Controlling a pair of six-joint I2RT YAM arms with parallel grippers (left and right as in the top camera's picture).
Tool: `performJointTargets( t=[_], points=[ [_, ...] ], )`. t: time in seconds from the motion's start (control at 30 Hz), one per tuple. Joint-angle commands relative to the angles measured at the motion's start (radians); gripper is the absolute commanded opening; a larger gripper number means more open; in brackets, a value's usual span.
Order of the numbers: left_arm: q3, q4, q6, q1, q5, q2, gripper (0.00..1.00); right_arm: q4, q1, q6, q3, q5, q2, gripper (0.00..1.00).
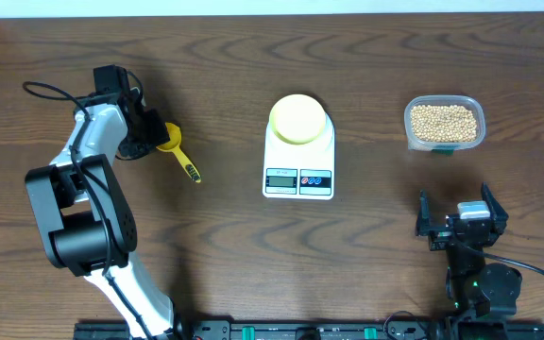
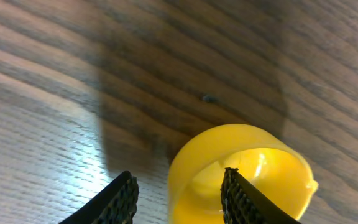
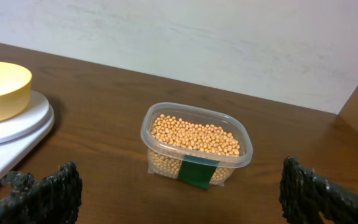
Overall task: Scoop item into bowl and weigh 50g on scale
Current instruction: 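Lower the left gripper and grasp the yellow scoop's cup rim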
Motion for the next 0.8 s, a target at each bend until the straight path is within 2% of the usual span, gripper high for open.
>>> performJointTargets(
  t=[0.0, 0.17, 0.4, 0.57, 0.7, 0.73, 0.77],
  points=[
    [-0.004, 0.006, 0.013, 0.000, 0.027, 0.010, 0.46, -0.004, 0.007, 0.014, -0.002, 0.007, -0.005, 0.99],
    [-0.006, 0.004, 0.013, 0.000, 0.024, 0.010, 0.32, -0.004, 0.007, 0.014, -0.002, 0.007, -0.005, 0.99],
    [-0.039, 0.017, 0.013, 0.000, 0.020, 0.010, 0.33, -0.004, 0.007, 0.014, -0.002, 0.007, -0.005, 0.99],
    [-0.039, 0.026, 0.013, 0.000, 0.020, 0.010, 0.19, -0.004, 0.007, 0.014, -0.002, 0.007, -0.005, 0.99],
    [-0.039, 0.035, 0.013, 0.000, 0.019, 0.010, 0.19, -0.004, 0.007, 0.014, -0.002, 0.007, -0.005, 0.99],
    [-0.039, 0.035, 0.013, 0.000, 0.019, 0.010, 0.08, -0.004, 0.007, 0.014, -0.002, 0.007, -0.005, 0.99],
    [-0.039, 0.035, 0.013, 0.001, 0.020, 0.010, 0.08, -0.004, 0.007, 0.014, -0.002, 0.007, -0.005, 0.99]
  ],
)
